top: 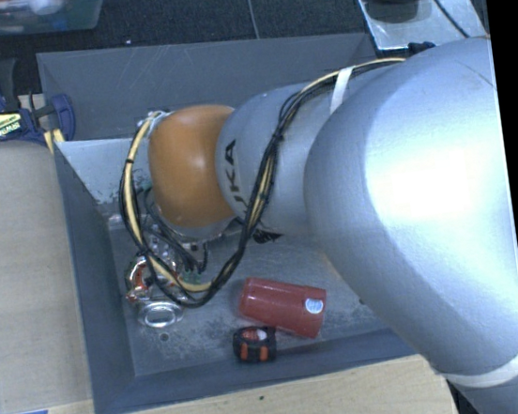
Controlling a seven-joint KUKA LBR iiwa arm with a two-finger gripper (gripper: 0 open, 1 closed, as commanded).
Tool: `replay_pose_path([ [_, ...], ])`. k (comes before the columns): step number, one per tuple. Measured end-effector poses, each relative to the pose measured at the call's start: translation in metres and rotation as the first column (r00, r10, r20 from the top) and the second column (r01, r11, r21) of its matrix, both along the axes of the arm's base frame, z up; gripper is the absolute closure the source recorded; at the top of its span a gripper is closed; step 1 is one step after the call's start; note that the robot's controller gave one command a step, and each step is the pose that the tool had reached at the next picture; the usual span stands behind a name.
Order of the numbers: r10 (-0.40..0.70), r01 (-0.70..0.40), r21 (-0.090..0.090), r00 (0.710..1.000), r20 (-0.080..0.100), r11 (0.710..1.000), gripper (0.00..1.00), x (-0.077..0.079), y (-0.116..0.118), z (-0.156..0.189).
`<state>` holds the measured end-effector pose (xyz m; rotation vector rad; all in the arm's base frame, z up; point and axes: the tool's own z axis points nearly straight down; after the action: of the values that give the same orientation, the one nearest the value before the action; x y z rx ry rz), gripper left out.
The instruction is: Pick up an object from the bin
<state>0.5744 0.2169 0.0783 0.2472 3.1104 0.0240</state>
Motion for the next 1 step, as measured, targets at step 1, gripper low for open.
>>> replay_pose_path([
  [1, 0.000, 0.000, -0.002, 1.000, -0.003, 1.000, 1.00, -0.0013, -0.0012, 0.0151],
])
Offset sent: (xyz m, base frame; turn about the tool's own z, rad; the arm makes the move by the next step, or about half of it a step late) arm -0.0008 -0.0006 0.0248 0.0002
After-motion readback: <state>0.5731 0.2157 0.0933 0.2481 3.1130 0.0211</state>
